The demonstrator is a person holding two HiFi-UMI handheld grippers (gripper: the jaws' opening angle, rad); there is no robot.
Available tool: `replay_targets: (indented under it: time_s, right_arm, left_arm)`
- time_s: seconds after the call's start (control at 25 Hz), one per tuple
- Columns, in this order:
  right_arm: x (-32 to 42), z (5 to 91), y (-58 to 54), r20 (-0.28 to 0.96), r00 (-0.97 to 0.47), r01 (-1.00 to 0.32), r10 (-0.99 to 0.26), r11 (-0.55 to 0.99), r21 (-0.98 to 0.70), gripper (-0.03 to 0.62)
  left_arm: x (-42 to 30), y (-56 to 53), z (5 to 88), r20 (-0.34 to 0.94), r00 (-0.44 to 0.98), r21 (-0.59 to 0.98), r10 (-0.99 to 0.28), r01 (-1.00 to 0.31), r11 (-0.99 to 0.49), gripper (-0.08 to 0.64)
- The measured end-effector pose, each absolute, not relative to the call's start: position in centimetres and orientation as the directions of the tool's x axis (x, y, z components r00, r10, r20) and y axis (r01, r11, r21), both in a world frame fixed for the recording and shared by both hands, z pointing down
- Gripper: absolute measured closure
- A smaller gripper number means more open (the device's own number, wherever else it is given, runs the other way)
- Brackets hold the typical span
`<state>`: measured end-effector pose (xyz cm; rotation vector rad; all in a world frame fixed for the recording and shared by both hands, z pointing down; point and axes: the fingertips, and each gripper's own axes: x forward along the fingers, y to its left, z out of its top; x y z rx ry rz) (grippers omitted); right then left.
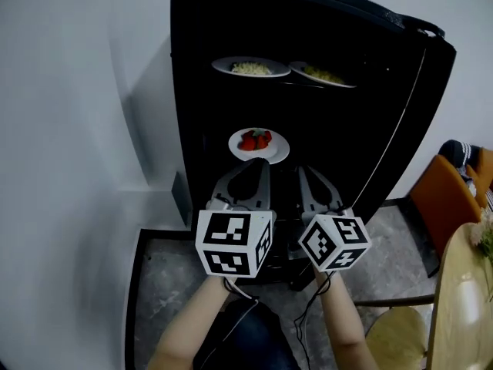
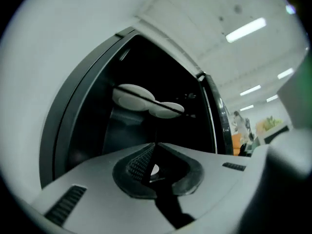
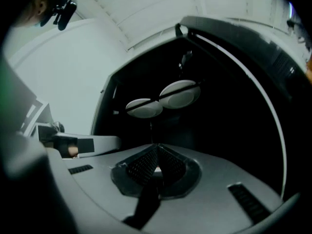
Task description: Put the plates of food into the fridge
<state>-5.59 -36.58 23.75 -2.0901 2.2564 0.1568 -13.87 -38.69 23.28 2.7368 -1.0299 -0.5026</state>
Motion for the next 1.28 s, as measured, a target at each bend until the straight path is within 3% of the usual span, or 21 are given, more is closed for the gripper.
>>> replay_targets:
  time_s: [0.12, 0.24, 0.4, 0.72, 1.28]
  right_arm:
    - [-5.0, 22.4, -34.6, -0.235, -0.008, -0.996, -0.972, -0.013, 0.089, 0.578]
    - [-4.6, 22.1, -33.6, -0.299, 0.017, -0.988, -0.954, -0.063, 0.144, 0.578]
    - [-4.1, 20.7, -34.6, -0.339, -0.017, -0.987, -0.941, -0.039, 0.156, 0.578]
    - [-5.8, 14.1, -37.7, -0.278, -0.025, -0.993, -0.96, -0.009, 0.117, 0.578]
    - [-16.8, -3.6, -30.2, -0.145, 0.005, -0.974, -0.989, -0.037, 0.223, 0.578]
  left_arm:
    - [-13.6, -37.3, 20.9, -0.372, 0.642, -0.015, -0.671, -0.727, -0.687, 0.54]
    - [-13.0, -36.6, 20.4, -0.419, 0.601, -0.145, -0.681, -0.785, -0.603, 0.54]
    - [-12.1, -37.6, 19.4, -0.483, 0.582, -0.087, -0.654, -0.775, -0.626, 0.54]
    - [-12.4, -39.5, 13.6, -0.397, 0.624, -0.14, -0.673, -0.766, -0.627, 0.546]
    - [-24.5, -33.8, -2.9, -0.258, 0.573, -0.054, -0.778, -0.813, -0.58, 0.546]
